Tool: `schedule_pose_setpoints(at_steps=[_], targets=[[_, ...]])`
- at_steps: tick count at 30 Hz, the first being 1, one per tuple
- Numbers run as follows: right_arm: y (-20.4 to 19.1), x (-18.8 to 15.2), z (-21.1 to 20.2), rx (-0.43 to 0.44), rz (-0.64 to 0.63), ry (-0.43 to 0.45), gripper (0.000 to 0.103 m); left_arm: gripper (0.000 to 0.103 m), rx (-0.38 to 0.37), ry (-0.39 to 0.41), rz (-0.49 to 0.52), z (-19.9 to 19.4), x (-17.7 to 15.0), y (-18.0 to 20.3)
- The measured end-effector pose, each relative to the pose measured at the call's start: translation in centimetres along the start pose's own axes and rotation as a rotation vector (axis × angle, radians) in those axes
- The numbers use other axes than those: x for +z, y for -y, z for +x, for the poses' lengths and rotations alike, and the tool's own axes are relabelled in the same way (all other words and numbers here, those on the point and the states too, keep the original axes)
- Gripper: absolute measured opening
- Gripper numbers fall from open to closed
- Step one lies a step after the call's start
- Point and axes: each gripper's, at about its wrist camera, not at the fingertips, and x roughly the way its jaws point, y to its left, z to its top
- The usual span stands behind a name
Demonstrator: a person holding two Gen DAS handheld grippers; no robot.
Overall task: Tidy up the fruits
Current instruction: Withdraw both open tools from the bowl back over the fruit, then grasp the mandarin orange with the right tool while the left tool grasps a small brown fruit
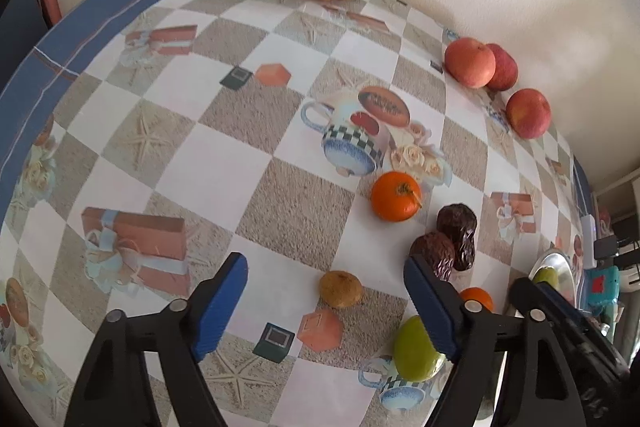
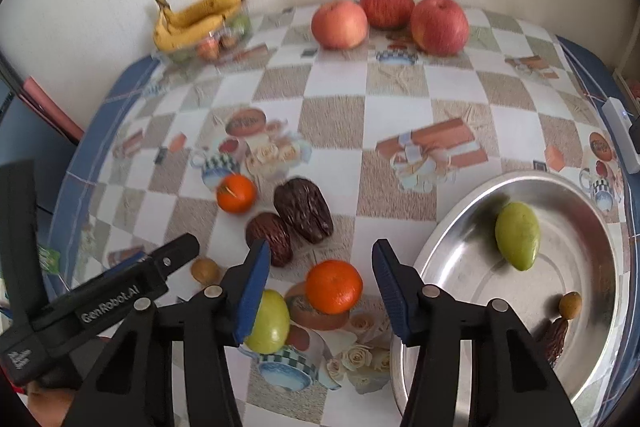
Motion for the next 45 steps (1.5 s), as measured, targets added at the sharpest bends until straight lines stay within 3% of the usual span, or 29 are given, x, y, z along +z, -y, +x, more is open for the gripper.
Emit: schedule_pose_setpoints(at_steps=[3,6,9,14,23,33,45], targets=[[-0.3,-0.5,1.0,-0.028,-0.026,-0.033,0.054,0.078,-0.012,-0.026,-0.005,0.4,-0.2,0.0],[-0.3,-1.1,1.8,-0.047,-0.035,-0.065,0.054,0.068,-0.028,-0.054,0.001,0.9,-0.5,0.3],[0.1,-1.4,2.4,-0.045,-0.024,-0.087,0.054,0.068,-0.03,-0.073,0.005,1.3,-0.8,0.5],[0.7,-1.8,2.8,-0.034,0.007,-0.102,0.054,0.055,-0.026,-0.101,0.012,1.8,-1.1,0.6],[0.3,-2.0,3.2,-0.036,-0.001,-0.103,0.054,0.042,-0.027,-0.118,0.006,2.3,-1.2,0.5],[0.7,-2.0,3.1,-0.027,0.024,-0.096,0.04,0.029,-0.025,-0.121,0.006,2.1,-1.2,0.4],[-0.1,-1.5,0.9,0.006,0.022,-0.02,0.04,0.027,-0.02,-0.054,0.018,0.3,-0.7,0.7]])
